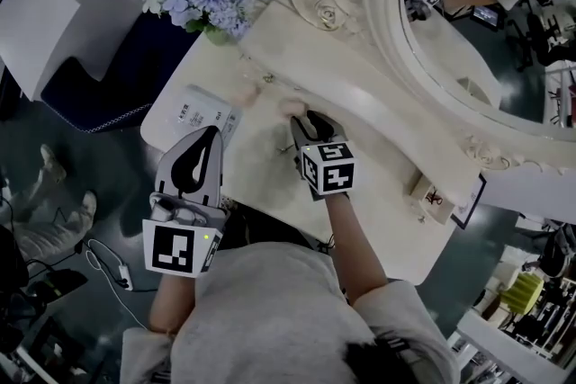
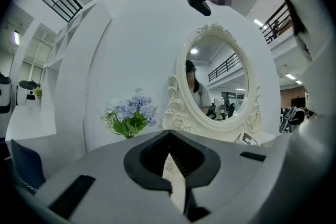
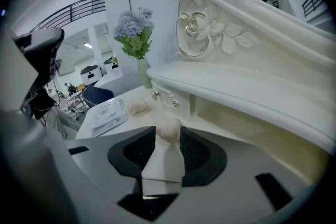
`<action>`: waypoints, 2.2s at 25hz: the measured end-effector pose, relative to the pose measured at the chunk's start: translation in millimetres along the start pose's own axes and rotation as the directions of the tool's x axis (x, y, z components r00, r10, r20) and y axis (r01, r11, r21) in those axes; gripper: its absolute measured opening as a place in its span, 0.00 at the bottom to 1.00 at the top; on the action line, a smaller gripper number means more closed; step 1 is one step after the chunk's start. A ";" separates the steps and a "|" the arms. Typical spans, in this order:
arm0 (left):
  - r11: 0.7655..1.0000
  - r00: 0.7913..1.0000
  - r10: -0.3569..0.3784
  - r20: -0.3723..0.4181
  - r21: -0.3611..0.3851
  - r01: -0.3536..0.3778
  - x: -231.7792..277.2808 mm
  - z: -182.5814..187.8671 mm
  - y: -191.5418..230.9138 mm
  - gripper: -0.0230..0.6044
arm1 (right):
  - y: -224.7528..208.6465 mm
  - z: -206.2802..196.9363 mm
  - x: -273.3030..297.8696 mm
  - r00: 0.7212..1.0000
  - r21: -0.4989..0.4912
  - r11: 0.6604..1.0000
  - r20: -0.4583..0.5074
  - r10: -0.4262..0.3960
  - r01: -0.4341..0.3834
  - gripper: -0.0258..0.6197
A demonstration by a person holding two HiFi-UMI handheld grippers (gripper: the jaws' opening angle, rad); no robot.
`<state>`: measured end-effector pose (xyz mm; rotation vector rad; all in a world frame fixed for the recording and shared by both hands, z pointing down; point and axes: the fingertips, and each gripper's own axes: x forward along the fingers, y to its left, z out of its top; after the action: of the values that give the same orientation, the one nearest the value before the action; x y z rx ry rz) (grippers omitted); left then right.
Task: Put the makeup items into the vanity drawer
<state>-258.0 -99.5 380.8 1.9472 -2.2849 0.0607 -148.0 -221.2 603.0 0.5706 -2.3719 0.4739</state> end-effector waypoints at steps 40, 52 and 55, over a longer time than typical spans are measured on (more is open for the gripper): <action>0.991 0.991 -0.130 0.042 0.029 0.129 4.7 15.3 -6.8 0.06 | 31.9 59.3 -80.8 0.948 0.026 0.999 0.315 -0.038 0.032 0.17; 0.970 0.968 -0.243 0.061 0.044 0.241 1.7 22.0 -31.5 0.06 | 44.7 70.5 -129.3 0.888 0.046 0.996 0.452 -0.086 0.073 0.17; 0.960 0.958 -0.278 0.068 0.045 0.276 0.7 23.8 -39.8 0.06 | 47.7 73.0 -143.4 0.873 0.050 0.995 0.476 -0.104 0.092 0.17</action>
<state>-220.7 -109.5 354.9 2.3039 -2.0403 -0.0004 -109.0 -175.5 446.3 0.9034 -2.7877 0.3446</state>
